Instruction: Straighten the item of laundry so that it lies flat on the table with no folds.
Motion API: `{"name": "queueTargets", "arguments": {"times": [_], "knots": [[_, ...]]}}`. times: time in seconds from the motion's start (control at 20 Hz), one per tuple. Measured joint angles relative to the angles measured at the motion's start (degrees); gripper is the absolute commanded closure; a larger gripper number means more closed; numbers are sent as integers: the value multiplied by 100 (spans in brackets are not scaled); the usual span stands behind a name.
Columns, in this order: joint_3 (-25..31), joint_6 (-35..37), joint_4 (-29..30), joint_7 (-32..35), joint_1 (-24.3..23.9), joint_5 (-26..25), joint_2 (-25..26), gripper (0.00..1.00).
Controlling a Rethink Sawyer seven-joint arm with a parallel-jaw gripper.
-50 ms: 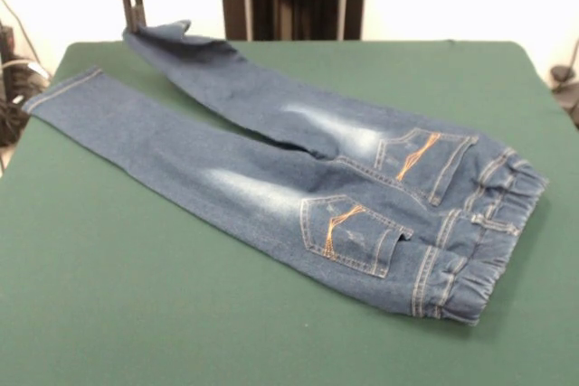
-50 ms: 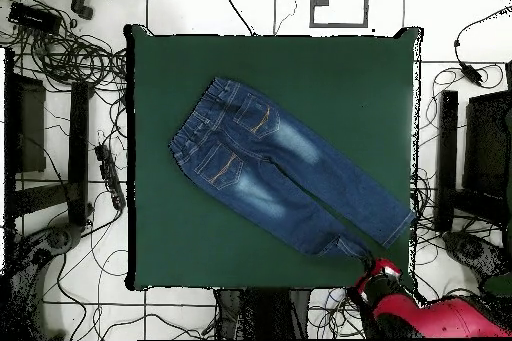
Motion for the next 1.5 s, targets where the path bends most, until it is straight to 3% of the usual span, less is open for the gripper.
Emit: {"name": "queueTargets", "arguments": {"times": [0.2, 0.55, 1.0, 1.5], "knots": [[-17, -269, 108, 0, -29, -70, -181, 100], [-472, -898, 112, 0, 366, -758, -211, 100], [-1780, -2002, -234, 0, 992, -979, 344, 100], [-2485, -2409, -664, 0, 1292, -1064, 924, 100]]}}
